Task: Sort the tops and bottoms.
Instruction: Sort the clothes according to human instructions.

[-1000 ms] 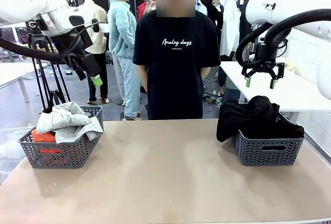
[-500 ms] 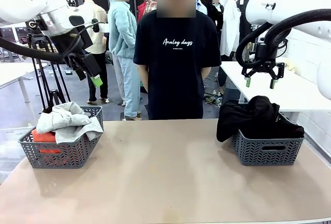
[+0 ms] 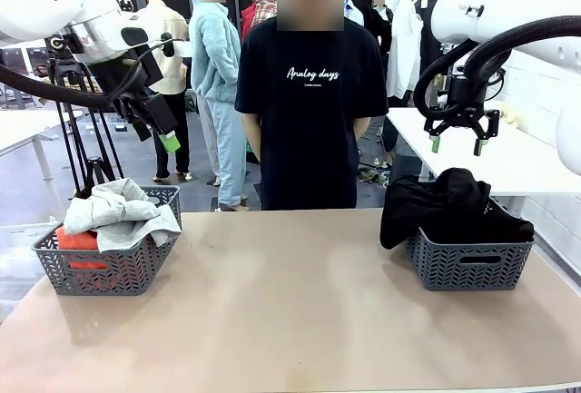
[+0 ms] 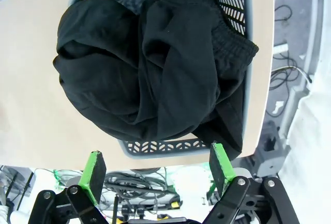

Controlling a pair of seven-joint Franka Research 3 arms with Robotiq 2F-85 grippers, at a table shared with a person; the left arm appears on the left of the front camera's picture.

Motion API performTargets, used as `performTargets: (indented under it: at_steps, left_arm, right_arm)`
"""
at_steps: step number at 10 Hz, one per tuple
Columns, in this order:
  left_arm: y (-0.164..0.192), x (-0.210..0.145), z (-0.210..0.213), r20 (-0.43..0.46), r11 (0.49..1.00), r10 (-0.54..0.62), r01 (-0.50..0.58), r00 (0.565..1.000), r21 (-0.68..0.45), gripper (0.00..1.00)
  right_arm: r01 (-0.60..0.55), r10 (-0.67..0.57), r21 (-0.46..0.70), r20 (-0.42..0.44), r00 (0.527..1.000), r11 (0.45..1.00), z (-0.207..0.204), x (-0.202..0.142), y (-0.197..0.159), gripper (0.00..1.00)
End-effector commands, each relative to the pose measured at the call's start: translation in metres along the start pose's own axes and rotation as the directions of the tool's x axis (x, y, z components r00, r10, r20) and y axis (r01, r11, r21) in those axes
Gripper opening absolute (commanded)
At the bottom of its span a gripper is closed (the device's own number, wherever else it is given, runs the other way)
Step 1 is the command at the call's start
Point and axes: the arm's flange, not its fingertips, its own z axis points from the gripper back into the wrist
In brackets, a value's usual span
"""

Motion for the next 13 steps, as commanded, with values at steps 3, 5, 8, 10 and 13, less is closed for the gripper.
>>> performTargets:
  at_steps: [3, 5, 8, 10, 13]
  left_arm:
    - [0.0000, -0.0008, 0.0017, 0.003, 1.000, 0.000, 0.000, 1.000, 0.002, 1.00]
    - [0.0000, -0.0008, 0.0017, 0.003, 1.000, 0.000, 0.000, 1.000, 0.002, 1.00]
    - [0.0000, -0.0008, 0.0017, 0.003, 1.000, 0.000, 0.000, 1.000, 0.002, 1.00]
    - [0.0000, -0.0008, 0.0017, 0.003, 1.000, 0.000, 0.000, 1.000, 0.002, 1.00]
    - [0.0000, -0.0008, 0.0017, 0.003, 1.000, 0.000, 0.000, 1.000, 0.002, 1.00]
  right_arm:
    - [-0.003, 0.003, 0.001, 0.009, 1.000, 1.000, 0.0011, 0.0007, 0.0002, 1.00]
    - [-0.003, 0.003, 0.001, 0.009, 1.000, 1.000, 0.0011, 0.0007, 0.0002, 1.00]
    - [-0.003, 0.003, 0.001, 0.009, 1.000, 1.000, 0.0011, 0.0007, 0.0002, 1.00]
    - [-0.003, 0.003, 0.001, 0.009, 1.000, 1.000, 0.0011, 0.0007, 0.0002, 1.00]
    - [-0.003, 0.003, 0.001, 0.009, 1.000, 1.000, 0.0011, 0.0007, 0.0002, 1.00]
